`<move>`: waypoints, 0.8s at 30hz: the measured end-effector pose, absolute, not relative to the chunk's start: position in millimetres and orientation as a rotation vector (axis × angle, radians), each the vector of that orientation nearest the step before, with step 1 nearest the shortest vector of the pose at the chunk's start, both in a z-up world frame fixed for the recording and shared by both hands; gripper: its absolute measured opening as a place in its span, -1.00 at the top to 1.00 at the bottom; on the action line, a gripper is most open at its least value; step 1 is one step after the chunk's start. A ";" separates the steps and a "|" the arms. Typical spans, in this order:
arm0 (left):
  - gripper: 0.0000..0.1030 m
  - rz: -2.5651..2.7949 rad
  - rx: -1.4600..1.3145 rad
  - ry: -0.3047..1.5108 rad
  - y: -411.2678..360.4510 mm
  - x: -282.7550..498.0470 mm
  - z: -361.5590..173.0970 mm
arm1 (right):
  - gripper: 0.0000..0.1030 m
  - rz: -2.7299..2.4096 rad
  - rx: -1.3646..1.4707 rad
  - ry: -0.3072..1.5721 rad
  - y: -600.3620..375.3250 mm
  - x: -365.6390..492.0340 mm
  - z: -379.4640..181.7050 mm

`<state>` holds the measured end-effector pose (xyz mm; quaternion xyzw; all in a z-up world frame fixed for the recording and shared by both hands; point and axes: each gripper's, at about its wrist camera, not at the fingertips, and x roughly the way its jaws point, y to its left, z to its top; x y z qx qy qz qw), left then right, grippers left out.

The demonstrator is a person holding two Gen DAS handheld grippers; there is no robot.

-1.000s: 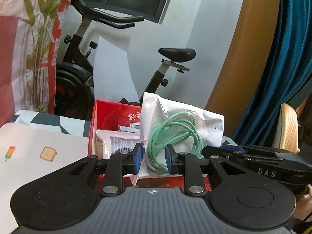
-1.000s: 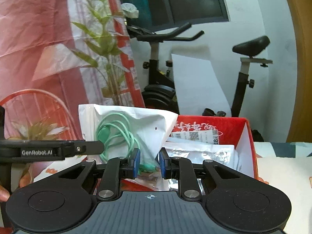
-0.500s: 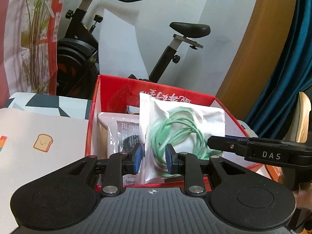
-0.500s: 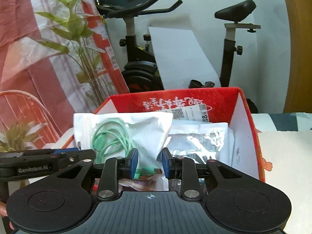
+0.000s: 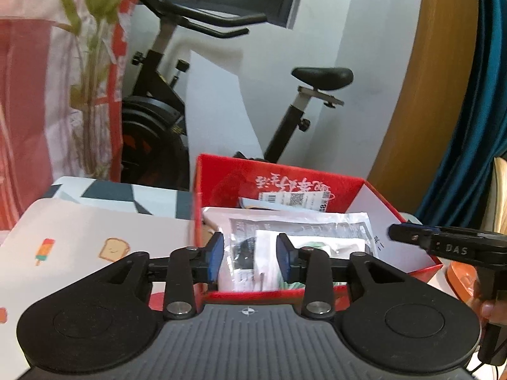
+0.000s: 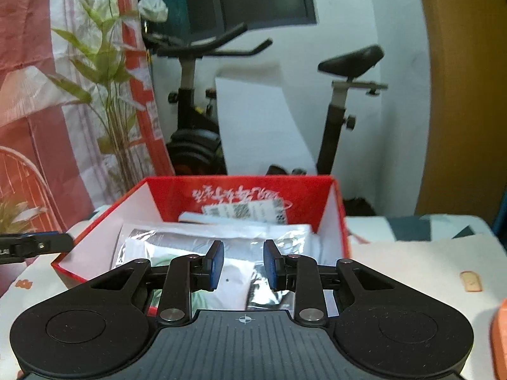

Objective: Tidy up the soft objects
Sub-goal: 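Move both tools back and close them on the grey mesh towel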

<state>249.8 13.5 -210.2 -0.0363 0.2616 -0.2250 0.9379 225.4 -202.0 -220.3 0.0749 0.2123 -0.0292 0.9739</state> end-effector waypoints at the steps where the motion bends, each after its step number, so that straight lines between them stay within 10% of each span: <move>1: 0.07 -0.452 -0.082 0.528 17.2 246.4 -209.1 | 0.49 -0.066 0.147 0.416 -203.4 218.9 -220.1; 19: -0.12 -0.342 -0.145 0.671 52.8 220.1 -261.5 | 0.36 -0.103 0.158 0.473 -211.6 142.5 -275.9; 24: -0.23 -0.332 -0.166 0.720 51.0 222.4 -279.1 | -0.19 -0.089 0.204 0.531 -212.3 146.1 -300.3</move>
